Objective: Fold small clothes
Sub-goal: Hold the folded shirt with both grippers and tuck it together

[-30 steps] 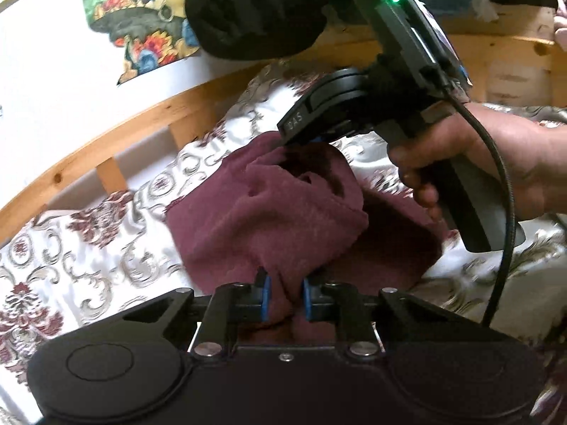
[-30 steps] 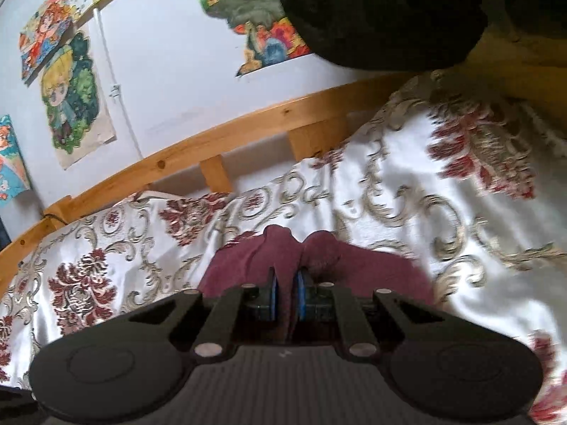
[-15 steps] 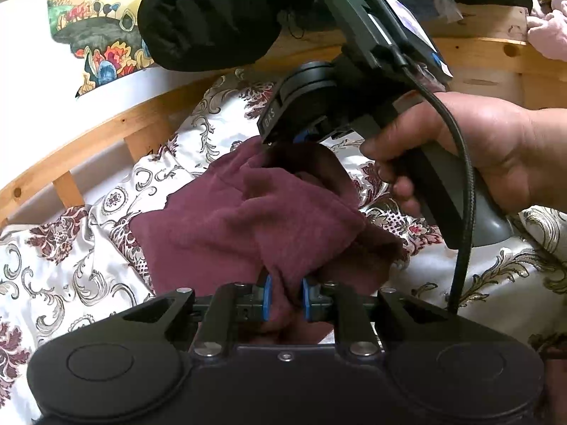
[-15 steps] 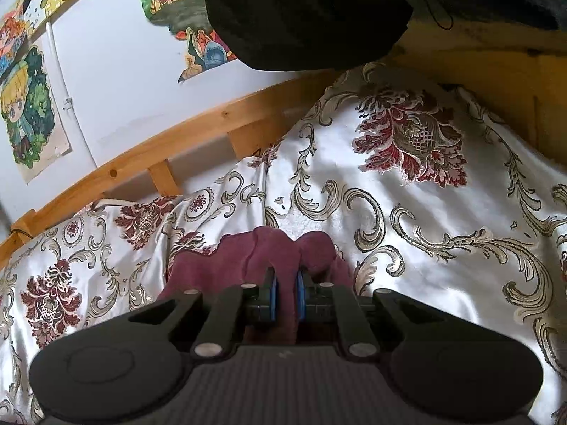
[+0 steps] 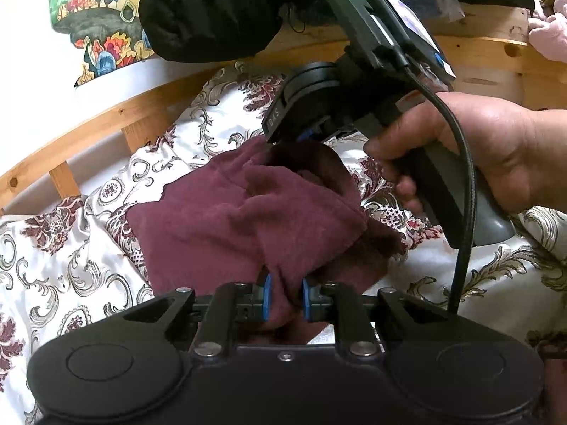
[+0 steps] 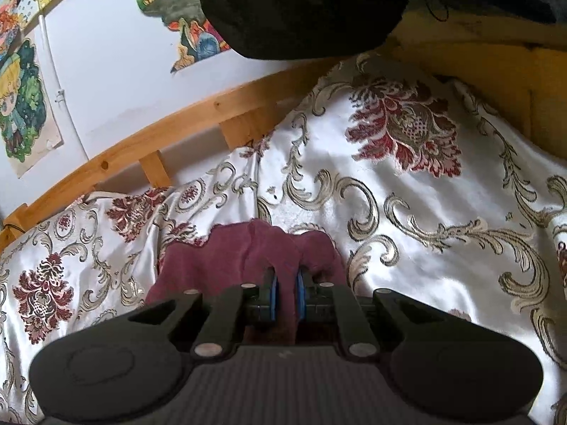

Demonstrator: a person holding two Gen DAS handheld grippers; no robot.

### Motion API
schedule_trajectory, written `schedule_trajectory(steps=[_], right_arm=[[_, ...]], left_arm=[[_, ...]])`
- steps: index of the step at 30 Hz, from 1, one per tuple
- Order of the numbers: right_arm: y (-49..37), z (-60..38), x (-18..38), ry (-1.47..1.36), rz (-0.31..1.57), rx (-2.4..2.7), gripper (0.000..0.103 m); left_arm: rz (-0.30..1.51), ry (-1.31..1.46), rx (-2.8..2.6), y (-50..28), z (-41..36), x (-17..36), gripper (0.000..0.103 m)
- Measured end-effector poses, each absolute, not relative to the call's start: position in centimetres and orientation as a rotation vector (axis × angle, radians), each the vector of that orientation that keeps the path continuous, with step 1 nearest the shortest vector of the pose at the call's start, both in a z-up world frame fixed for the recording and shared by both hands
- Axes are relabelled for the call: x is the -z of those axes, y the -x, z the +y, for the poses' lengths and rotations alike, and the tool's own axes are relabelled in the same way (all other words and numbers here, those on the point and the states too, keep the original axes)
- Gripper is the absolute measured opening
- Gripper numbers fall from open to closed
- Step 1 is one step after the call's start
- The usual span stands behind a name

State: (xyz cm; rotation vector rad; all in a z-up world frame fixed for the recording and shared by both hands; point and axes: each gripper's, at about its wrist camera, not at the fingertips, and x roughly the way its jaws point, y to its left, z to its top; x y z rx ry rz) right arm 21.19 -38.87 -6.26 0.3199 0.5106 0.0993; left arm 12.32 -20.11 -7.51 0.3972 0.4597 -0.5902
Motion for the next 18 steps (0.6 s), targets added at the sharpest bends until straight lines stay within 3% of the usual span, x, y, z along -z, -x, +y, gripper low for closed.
schedule_trajectory(steps=[18], right_arm=[[-21.5,-39.1,7.8,-0.356,0.598,-0.054,0.014]], left_arm=[[0.485,-0.395,0.607,-12.8,-20.0,7.8,0.018]])
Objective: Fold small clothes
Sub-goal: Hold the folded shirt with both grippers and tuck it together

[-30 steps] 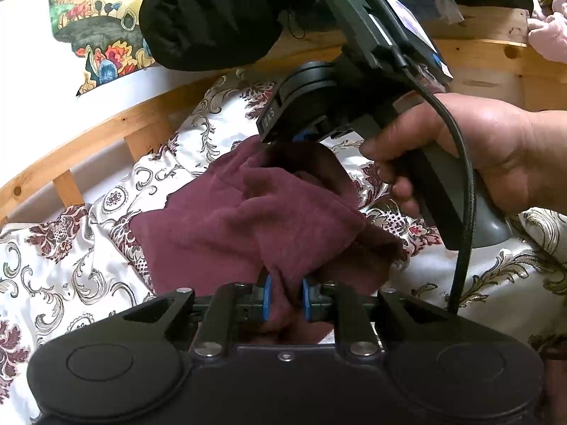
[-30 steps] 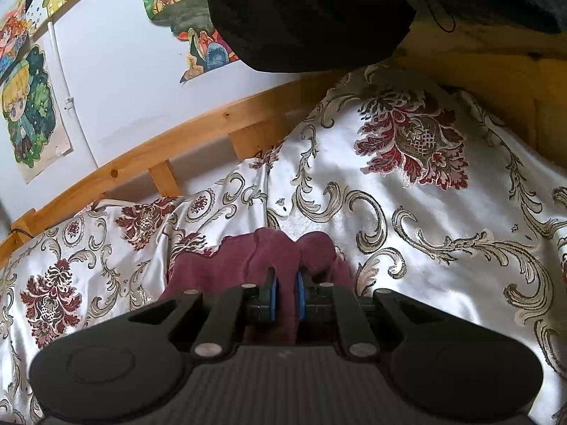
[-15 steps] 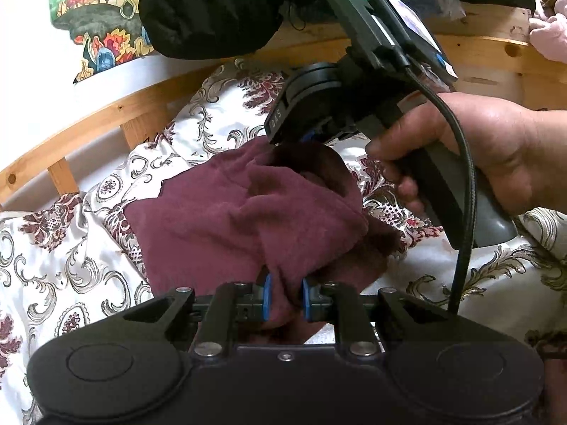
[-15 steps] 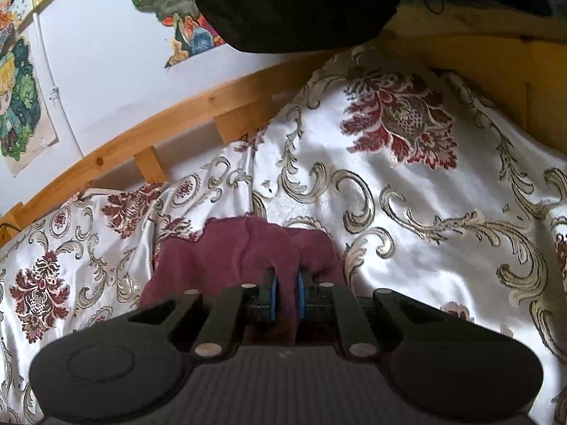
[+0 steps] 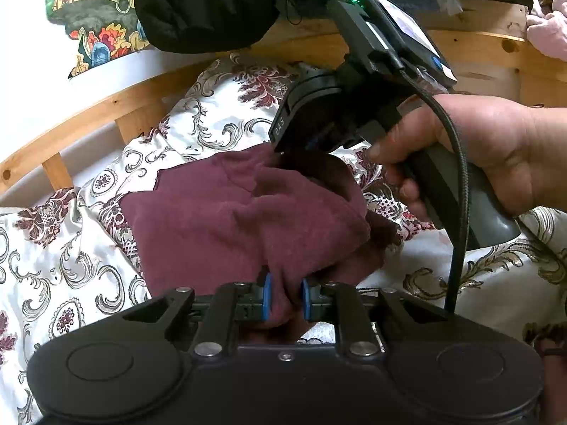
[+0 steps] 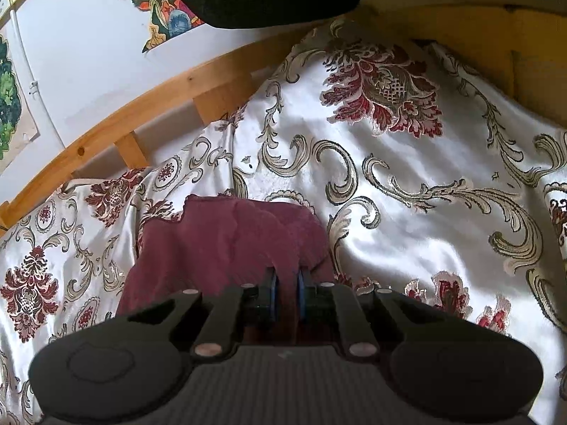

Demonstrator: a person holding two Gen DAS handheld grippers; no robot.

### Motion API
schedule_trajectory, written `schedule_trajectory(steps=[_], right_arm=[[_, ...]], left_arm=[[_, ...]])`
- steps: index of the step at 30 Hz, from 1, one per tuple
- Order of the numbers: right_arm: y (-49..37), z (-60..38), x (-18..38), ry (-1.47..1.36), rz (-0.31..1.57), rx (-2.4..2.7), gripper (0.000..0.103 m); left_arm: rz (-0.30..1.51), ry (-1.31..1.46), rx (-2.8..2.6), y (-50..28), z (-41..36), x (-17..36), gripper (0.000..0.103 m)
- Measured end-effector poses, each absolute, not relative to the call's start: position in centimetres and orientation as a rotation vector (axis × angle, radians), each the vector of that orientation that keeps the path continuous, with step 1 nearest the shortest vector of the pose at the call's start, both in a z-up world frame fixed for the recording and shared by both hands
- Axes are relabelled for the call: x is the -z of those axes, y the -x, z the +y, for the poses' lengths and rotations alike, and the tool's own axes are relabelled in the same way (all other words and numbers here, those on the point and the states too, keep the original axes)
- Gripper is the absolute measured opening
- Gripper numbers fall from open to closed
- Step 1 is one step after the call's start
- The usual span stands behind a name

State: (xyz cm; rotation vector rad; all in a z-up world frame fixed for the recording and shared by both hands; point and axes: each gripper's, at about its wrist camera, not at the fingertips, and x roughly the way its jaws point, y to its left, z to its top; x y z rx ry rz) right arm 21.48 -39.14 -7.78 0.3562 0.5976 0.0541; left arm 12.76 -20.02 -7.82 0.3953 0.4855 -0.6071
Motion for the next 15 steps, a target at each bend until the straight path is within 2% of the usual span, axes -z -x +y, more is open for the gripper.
schedule_trajectory(steps=[3,5,10,14,15], right_arm=[[-21.5,-39.1,7.8,-0.354,0.599,-0.053,0.014],[-21.6,-39.3,8.0,-0.359,0.607,-0.040,0.019],[-21.7,-40.1,8.6,-0.418,0.616,-0.032,0.046],[-21.8,-40.6,9.0,-0.472,0.602,-0.045,0.047],[-21.9,-40.6,9.1,-0.470,0.595,-0.048,0.043]], left_arm=[[0.487,-0.395,0.606,-12.8,-20.0,7.8,0.018],[0.497,-0.400,0.610,-12.9,-20.1,7.9,0.019],[0.522,-0.398,0.616,-13.1,-20.0,8.1,0.023],[0.532,-0.397,0.623,-13.1,-19.8,8.2,0.025],[0.533,-0.400,0.623,-13.0,-19.9,8.2,0.025]])
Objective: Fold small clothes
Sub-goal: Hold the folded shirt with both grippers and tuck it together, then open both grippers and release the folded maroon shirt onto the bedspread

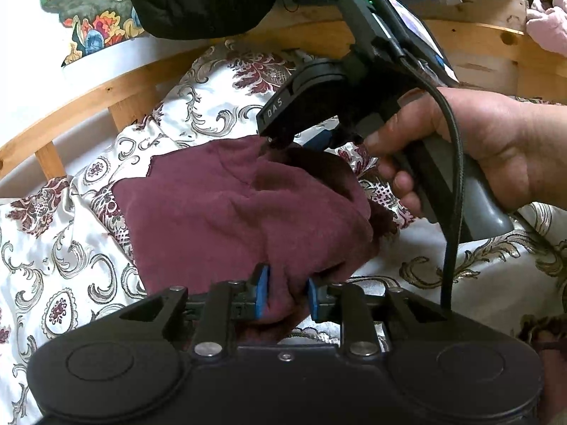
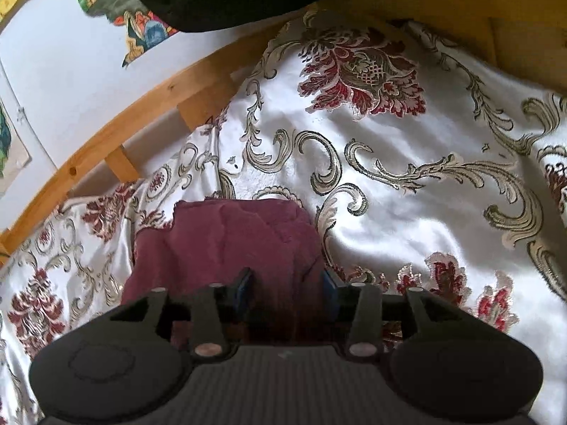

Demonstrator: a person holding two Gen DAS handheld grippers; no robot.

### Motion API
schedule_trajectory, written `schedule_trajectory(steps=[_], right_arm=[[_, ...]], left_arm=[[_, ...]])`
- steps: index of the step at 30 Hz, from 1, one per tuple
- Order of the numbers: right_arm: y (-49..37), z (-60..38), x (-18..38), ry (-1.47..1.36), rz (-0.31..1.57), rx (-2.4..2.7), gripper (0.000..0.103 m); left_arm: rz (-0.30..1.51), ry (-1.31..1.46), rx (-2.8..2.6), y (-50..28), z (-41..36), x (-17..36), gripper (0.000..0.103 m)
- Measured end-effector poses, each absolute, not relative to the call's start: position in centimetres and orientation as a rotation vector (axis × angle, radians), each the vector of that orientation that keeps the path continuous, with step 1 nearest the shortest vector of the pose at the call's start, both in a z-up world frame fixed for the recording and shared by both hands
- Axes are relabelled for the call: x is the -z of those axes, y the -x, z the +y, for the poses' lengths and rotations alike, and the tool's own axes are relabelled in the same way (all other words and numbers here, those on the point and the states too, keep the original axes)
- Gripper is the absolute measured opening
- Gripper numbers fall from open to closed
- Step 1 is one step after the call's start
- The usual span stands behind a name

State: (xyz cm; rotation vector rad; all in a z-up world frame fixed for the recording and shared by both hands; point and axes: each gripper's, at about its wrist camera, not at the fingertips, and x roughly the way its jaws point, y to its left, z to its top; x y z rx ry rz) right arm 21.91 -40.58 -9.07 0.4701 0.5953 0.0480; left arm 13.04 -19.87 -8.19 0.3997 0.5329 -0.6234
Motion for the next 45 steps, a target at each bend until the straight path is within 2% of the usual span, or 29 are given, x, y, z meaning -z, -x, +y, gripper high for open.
schedule_trajectory(steps=[1,3,9,14,15,16,18,19,20,22,24,25,27,30,34,40,45], right_arm=[[-22.0,-40.5,9.1,-0.460,0.588,-0.051,0.032],[-22.3,-40.0,9.0,-0.419,0.572,-0.060,0.016],[-22.8,-37.9,7.3,-0.210,0.446,-0.076,0.013],[-23.7,-38.6,9.0,-0.226,0.538,-0.021,0.013],[-23.7,-39.0,9.3,-0.249,0.552,-0.014,0.020],[-23.6,-39.5,9.4,-0.276,0.556,-0.003,0.034],[-23.0,-40.4,8.9,-0.329,0.551,0.004,0.051],[-22.7,-40.8,8.6,-0.350,0.546,-0.005,0.056],[-22.3,-41.1,8.3,-0.367,0.540,-0.017,0.060],[-21.7,-41.3,7.5,-0.376,0.540,-0.041,0.079],[-21.2,-41.1,6.9,-0.350,0.557,-0.078,0.089],[-21.0,-40.7,6.7,-0.325,0.569,-0.091,0.093],[-20.5,-39.4,6.3,-0.239,0.610,-0.100,0.097],[-20.0,-37.5,6.7,-0.097,0.699,-0.059,0.101],[-18.6,-36.6,7.7,-0.007,0.776,-0.027,0.102],[-17.0,-37.9,8.4,-0.023,0.848,-0.032,0.103],[-15.4,-39.4,6.7,-0.089,0.784,-0.055,0.103]], left_arm=[[0.533,-0.402,0.625,-13.0,-19.9,8.2,0.025],[0.531,-0.403,0.629,-12.8,-19.8,8.1,0.025],[0.532,-0.404,0.652,-12.6,-19.9,8.1,0.021],[0.587,-0.407,0.667,-12.9,-20.0,8.8,0.021],[0.593,-0.401,0.669,-12.9,-19.9,8.8,0.021],[0.598,-0.392,0.673,-12.9,-19.8,8.7,0.021],[0.606,-0.363,0.678,-13.0,-19.4,8.5,0.024],[0.611,-0.339,0.682,-13.0,-19.1,8.3,0.025],[0.618,-0.305,0.693,-13.1,-18.7,8.1,0.030],[0.622,-0.220,0.713,-13.0,-17.6,7.4,0.041],[0.610,-0.150,0.701,-13.0,-16.6,6.8,0.064],[0.596,-0.114,0.681,-12.9,-16.0,6.4,0.069],[0.572,-0.052,0.642,-12.9,-14.9,5.8,0.085],[0.594,0.019,0.552,-13.8,-13.7,5.7,0.096],[0.703,0.065,0.443,-15.6,-12.7,6.7,0.096],[0.893,0.165,0.340,-17.9,-10.4,9.0,0.099],[0.949,0.208,0.311,-18.0,-9.6,9.8,0.101]])
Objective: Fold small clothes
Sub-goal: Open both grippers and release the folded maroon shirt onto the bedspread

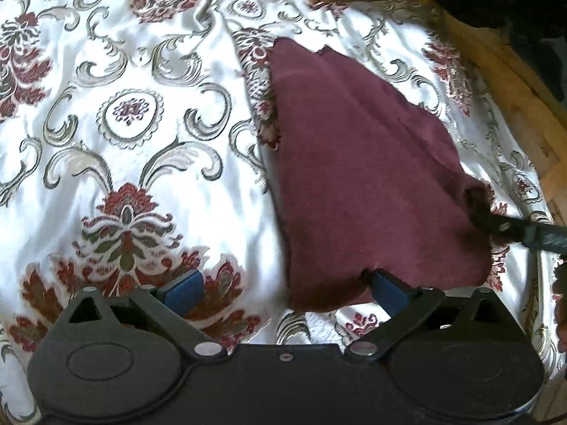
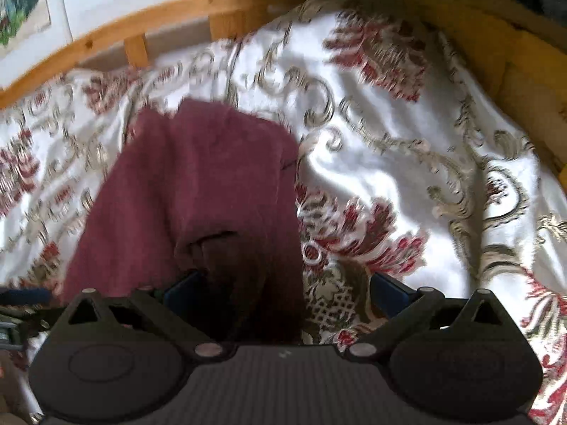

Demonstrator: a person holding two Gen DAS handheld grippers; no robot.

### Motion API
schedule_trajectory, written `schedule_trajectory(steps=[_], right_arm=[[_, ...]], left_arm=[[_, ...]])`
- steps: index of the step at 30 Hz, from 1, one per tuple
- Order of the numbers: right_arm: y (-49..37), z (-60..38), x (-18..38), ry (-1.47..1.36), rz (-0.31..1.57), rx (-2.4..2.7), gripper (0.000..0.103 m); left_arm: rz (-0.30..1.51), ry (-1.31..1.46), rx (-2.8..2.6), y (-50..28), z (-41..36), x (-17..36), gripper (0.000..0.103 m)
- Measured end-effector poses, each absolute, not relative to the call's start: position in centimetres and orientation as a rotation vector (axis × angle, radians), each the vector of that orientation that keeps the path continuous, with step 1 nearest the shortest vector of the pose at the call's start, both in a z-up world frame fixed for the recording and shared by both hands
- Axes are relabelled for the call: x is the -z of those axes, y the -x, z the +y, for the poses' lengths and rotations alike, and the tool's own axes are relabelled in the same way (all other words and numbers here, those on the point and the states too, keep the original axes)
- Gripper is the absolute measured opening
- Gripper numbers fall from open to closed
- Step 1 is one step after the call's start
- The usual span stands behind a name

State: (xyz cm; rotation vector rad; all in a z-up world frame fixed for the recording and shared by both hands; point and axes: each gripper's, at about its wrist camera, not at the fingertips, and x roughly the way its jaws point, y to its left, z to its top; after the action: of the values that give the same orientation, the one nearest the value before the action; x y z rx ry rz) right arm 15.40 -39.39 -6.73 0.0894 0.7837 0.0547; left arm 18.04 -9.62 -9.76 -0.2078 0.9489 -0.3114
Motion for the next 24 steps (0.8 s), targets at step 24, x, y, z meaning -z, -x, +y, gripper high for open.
schedule_trajectory(steps=[24], right_arm=[[-19.1,-41.0,9.9,-0.228,0.646,0.129,0.103]], left_arm=[[0.966,0.281,0.304,-18.6,-9.6,10.3,0.102]])
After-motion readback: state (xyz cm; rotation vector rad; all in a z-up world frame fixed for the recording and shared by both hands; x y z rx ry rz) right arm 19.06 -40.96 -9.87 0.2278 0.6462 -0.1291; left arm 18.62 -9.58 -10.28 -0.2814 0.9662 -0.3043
